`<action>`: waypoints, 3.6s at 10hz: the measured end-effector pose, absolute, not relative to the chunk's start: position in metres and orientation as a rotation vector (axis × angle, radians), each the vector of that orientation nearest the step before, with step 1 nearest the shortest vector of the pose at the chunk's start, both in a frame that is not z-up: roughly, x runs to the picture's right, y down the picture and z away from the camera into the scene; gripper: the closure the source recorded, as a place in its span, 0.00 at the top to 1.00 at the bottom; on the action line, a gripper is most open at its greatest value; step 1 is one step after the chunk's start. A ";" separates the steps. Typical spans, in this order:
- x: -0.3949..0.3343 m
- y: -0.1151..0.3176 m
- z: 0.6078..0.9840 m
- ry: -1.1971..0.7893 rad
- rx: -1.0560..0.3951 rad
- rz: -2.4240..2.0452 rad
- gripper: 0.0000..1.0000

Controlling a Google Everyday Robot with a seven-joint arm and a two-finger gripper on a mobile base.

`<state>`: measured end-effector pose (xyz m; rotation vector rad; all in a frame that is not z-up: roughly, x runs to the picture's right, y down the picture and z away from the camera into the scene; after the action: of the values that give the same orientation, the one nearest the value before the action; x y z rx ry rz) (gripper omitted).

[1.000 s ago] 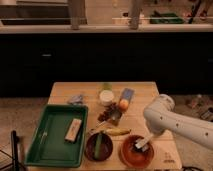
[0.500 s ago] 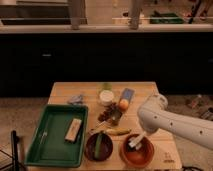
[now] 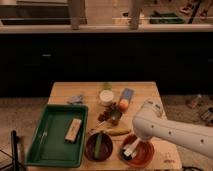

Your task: Wipe red bowl with brush

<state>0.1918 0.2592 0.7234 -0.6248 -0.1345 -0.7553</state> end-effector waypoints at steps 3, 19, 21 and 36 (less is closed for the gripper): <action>0.220 0.275 0.720 -0.113 -0.681 -0.728 0.00; 0.208 0.229 0.743 -0.124 -0.608 -0.737 0.00; 0.200 0.244 0.729 -0.145 -0.605 -0.774 0.00; 0.255 0.243 0.742 -0.058 -0.665 -0.711 0.00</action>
<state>0.2548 0.2432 0.7422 -0.6648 -0.0582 -0.7107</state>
